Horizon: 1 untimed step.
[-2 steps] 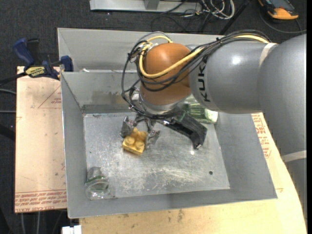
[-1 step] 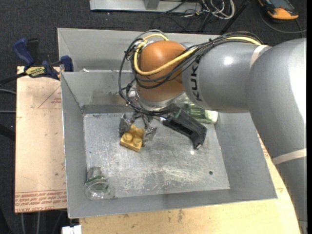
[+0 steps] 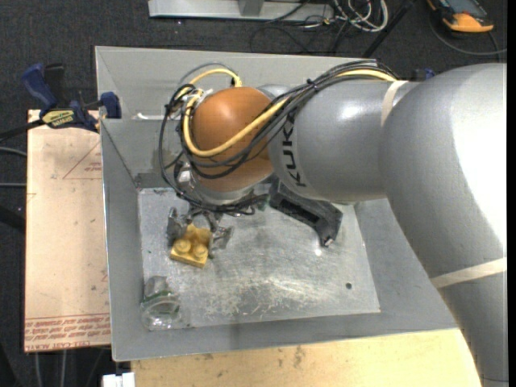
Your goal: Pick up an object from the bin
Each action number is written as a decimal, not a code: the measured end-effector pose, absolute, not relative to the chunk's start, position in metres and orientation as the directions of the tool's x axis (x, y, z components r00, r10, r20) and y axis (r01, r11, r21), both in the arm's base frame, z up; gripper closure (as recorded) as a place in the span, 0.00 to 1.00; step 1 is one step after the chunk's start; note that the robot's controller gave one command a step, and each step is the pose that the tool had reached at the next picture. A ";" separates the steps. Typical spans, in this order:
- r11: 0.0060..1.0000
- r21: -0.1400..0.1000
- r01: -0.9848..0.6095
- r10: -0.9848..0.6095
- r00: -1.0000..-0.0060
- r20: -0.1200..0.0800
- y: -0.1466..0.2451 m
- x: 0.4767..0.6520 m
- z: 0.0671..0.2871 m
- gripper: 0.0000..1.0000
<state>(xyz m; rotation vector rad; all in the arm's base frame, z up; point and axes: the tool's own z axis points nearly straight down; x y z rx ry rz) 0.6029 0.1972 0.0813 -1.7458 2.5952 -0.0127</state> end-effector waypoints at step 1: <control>0.277 0.003 -0.961 -0.961 -0.277 -0.007 0.183 0.600 0.102 1.00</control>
Offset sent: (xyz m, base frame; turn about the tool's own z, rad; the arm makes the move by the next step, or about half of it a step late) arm 0.0247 -0.0057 0.0050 -0.0297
